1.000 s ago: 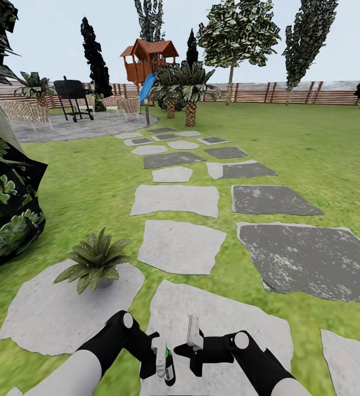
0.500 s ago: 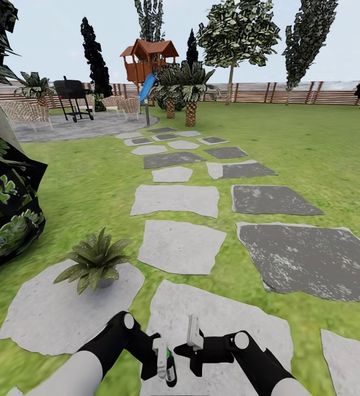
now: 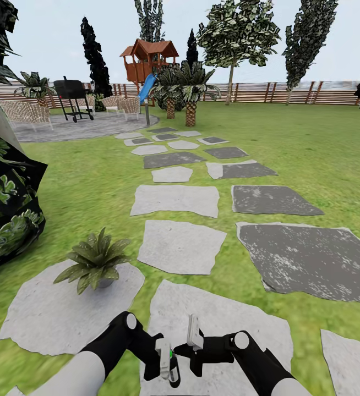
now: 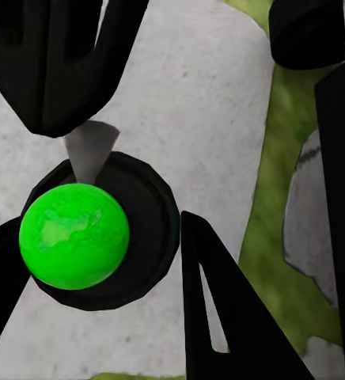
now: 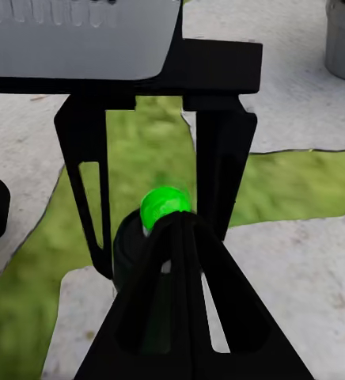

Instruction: Pick up the pesticide atomizer in the garden and spray insectifuge to fully cover both potted plants in the garden.

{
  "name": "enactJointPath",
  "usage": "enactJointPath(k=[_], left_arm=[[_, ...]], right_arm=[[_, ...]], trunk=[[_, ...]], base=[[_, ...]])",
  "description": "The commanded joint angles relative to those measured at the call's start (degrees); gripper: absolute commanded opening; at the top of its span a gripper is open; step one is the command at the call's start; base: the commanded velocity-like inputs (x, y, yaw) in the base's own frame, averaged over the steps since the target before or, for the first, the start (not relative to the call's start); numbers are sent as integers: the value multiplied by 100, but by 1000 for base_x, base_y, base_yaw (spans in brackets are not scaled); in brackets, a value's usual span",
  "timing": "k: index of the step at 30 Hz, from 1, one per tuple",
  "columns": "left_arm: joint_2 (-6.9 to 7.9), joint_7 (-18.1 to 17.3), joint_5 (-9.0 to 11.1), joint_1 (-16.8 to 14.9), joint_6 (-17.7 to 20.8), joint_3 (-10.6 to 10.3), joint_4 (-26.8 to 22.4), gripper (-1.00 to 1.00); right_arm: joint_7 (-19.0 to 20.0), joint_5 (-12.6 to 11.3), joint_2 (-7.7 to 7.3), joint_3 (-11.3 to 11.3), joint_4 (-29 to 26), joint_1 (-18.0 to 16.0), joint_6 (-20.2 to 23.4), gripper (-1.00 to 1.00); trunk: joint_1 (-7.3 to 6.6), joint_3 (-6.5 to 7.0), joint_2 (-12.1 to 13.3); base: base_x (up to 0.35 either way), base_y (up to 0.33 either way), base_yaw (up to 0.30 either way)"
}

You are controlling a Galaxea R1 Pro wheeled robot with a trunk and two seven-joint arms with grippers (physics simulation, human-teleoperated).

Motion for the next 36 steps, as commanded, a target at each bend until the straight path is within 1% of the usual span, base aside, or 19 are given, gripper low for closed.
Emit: enactJointPath(k=[1,13,15,18,19,21,22,23,24,25,27,28,29,30,31,33,34,35,36], left_arm=[[-15,-7,-44,-1,-59,3,-7,-100],[-26,-7,-45,-9,-54,-6,-7,-100],[-8,-7,-46,-9,-52,-10,-7,-100],[64,-7,-57,-4,-51,-7,4,-100],[120,-7,-63,-2,-51,-2,7,-100],[295,-6,-58,1,-51,1,10,-100],[421,-7,-68,5,-51,2,10,-100],[486,-7,-81,8,-51,3,11,-100],[785,-2,-86,15,-51,8,11,-100],[960,7,-95,20,-51,10,32,-100],[1246,51,-92,31,-58,13,81,-100],[1405,82,-65,33,-57,21,90,-100],[1497,134,-22,34,-51,38,94,-100],[1548,249,64,36,-46,99,101,-100],[1573,475,186,41,-44,222,123,-100],[1571,1120,410,67,-43,484,346,-100],[1544,1676,597,86,-48,664,611,-100],[1529,2033,736,93,-54,761,797,-100],[1514,2541,981,99,-65,862,1085,-100]], right_arm=[[2,47,1,-6,-6,-1,-26,-100],[2,47,1,-4,-6,-3,-26,-100],[2,47,1,-3,-6,-2,-29,-100],[2,47,1,-2,-6,-2,-26,-100],[2,47,1,0,-6,-2,-23,-100],[2,47,1,2,-6,-2,-23,-100],[2,47,1,2,-6,-1,-22,-100],[2,47,1,2,-6,-1,-22,-100],[2,47,-7,1,-6,-1,-21,-100],[2,47,-24,2,-6,-2,-22,-100],[-2,47,-82,-3,-5,-2,-26,-100],[-13,47,-167,-5,4,-2,-32,-100],[-83,44,-267,-2,29,-2,-38,-100],[-249,41,-363,-1,127,-2,-50,-100],[-509,33,-441,-4,326,-2,-57,-100],[-1097,18,-535,-6,849,-2,-66,-100],[-1614,10,-567,-6,1248,-2,-74,-100],[-2179,1,-595,-6,1668,-1,-80,-100],[-2583,-8,-616,-6,1954,-1,-91,-100]], trunk=[[-1,-5,-2],[-1,-5,-2],[-1,-5,-2],[-1,-5,-2],[-1,-5,-2],[-1,-5,-2],[-1,-5,-2],[-1,-5,-2],[-1,-5,-2],[-1,-5,-2],[-1,-5,-2],[-1,-5,-2],[-1,-5,-2],[-1,-5,-2],[-1,-5,-2],[-1,-5,-2],[-1,-5,-2],[-1,-5,-2],[-1,-5,-2]], base=[[0,0,0],[0,0,0],[0,0,0],[0,0,0],[0,0,0],[0,0,0],[0,0,0],[0,0,0],[0,0,0],[0,0,0],[0,0,0],[0,0,0],[0,0,0],[0,0,0],[0,0,0],[0,0,0],[0,0,0],[0,0,0],[0,0,0]])
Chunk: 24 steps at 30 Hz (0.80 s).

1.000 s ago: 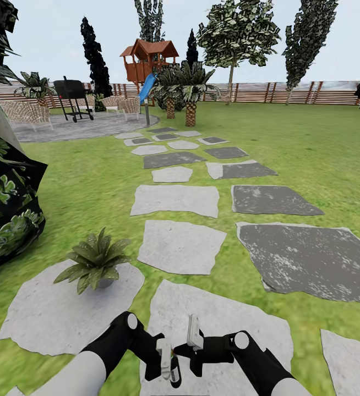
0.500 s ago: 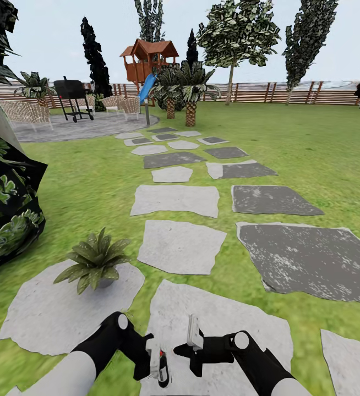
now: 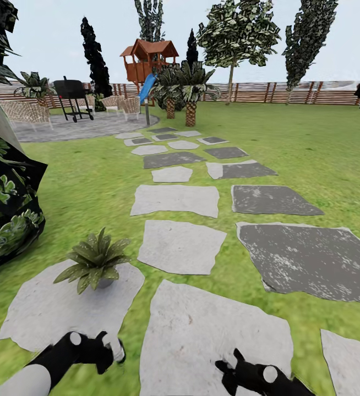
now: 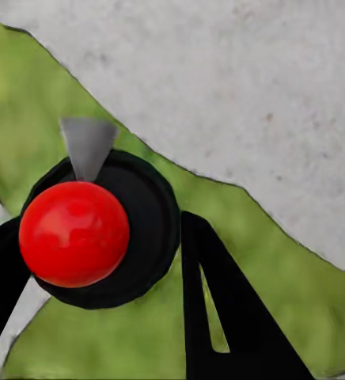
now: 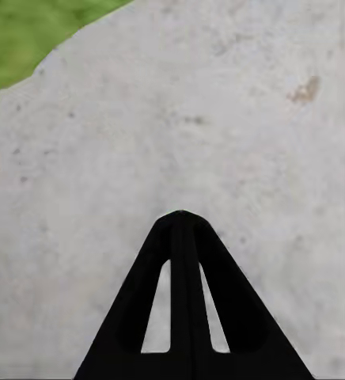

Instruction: Pick up the pesticide atomizer in the garden and spray insectifuge to fully cover both potted plants in the garden.

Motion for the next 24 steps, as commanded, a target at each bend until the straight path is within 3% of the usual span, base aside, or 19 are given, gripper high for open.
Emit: enactJointPath(k=[1,3,4,5,7,9,11,13,14,24], left_arm=[[-13,465,277,4,-72,94,278,-100],[-58,1366,1083,13,-408,148,711,-100],[-74,1655,1360,27,-571,155,831,-100],[-92,2064,1759,79,-775,156,986,-100],[-177,2713,2475,269,-966,158,1137,-100],[-240,3232,3018,529,-1035,164,1151,-100],[-252,3632,3376,716,-1058,166,1160,-100],[-254,3979,3815,920,-1183,165,1166,-100],[-268,4102,4090,1019,-1358,154,1187,-100],[-256,4146,4172,1175,-1442,137,1231,-100]], right_arm=[[-627,34,-17,-26,403,-4,-72,-100],[-1803,-137,-13,-30,963,-4,-345,-100],[-2146,-281,-7,-30,1054,5,-454,-100],[-2614,-603,0,-32,1136,56,-563,-100],[-3228,-1531,2,-34,1198,224,-655,-100],[-3435,-2576,-18,-29,1222,290,-687,-100],[-3488,-3155,-37,-27,1227,305,-702,-100],[-3507,-3408,-49,-26,1220,311,-719,-100],[-3512,-3471,-53,-21,1219,312,-729,100],[-3496,-3482,-140,-1,1225,313,-725,100]], trunk=[[-2,-4,-2],[-2,-4,-2],[-2,-4,-2],[-2,-4,-2],[-2,-4,-2],[-2,-4,-2],[-2,-4,-2],[-2,-4,-2],[-2,-4,-2],[-2,-4,-2]], base=[[0,0,0],[0,0,0],[0,0,0],[0,0,0],[0,0,0],[0,0,0],[0,0,0],[0,0,0],[0,0,0],[21,-8,0]])
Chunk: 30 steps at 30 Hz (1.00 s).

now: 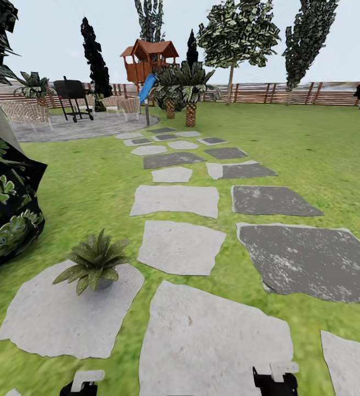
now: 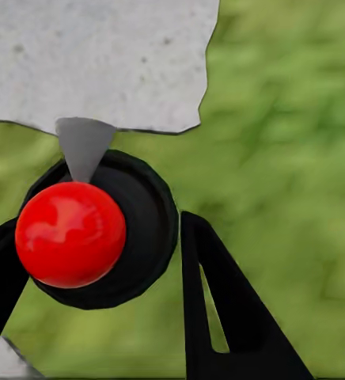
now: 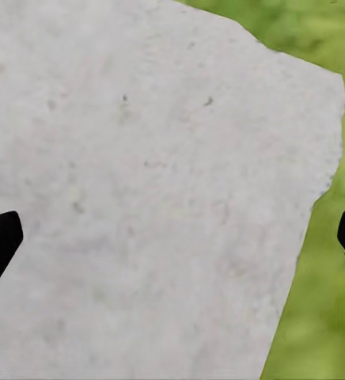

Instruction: Pick up the pesticide atomizer in the garden and spray insectifuge to fully cover both potted plants in the garden.

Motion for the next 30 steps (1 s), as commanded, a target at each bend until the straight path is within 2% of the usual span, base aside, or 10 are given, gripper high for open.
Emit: enactJointPath(k=[1,7,10,30], left_arm=[[6,5,-23,58,-31,28,-15,-100],[-20,-2,-55,133,-43,8,14,-100],[-97,-4,-52,135,-39,7,26,-100],[-105,-4,-58,143,-38,7,53,-100]], right_arm=[[-14,-50,-4,51,0,-2,-12,100],[-23,-71,18,41,6,-2,-21,100],[-31,-70,1,32,8,13,-12,100],[-15,-54,29,43,8,25,-21,100]], trunk=[[0,-4,-2],[0,-4,-2],[0,-4,-2],[0,-4,-2]], base=[[148,-79,0],[172,-153,0],[177,-236,0],[164,-265,0]])
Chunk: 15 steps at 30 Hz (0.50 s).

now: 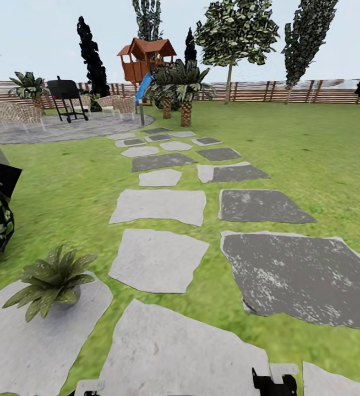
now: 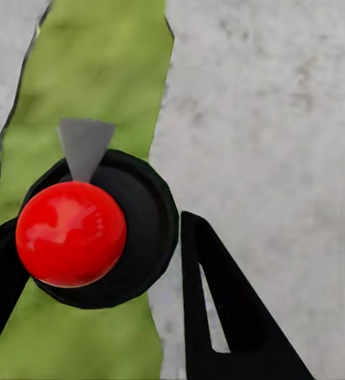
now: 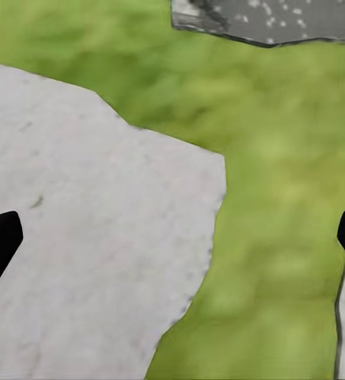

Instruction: Pick up the pesticide atomizer in the garden and spray insectifuge to fully cover both potted plants in the garden.

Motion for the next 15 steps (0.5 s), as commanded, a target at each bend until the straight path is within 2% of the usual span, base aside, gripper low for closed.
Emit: enactJointPath(k=[1,10,15], left_arm=[[0,6,-28,-3,-22,29,6,-100],[58,42,4,-2,-14,51,6,-100],[53,503,-5,-2,-18,44,6,-100]], right_arm=[[-14,-46,4,50,0,-1,-10,100],[5,-34,4,50,8,0,-9,100],[-3,-48,9,50,3,58,-27,100]], trunk=[[1,-5,-2],[1,-5,-2],[1,-5,-2]], base=[[252,-237,0],[268,-227,0],[280,-215,0]])
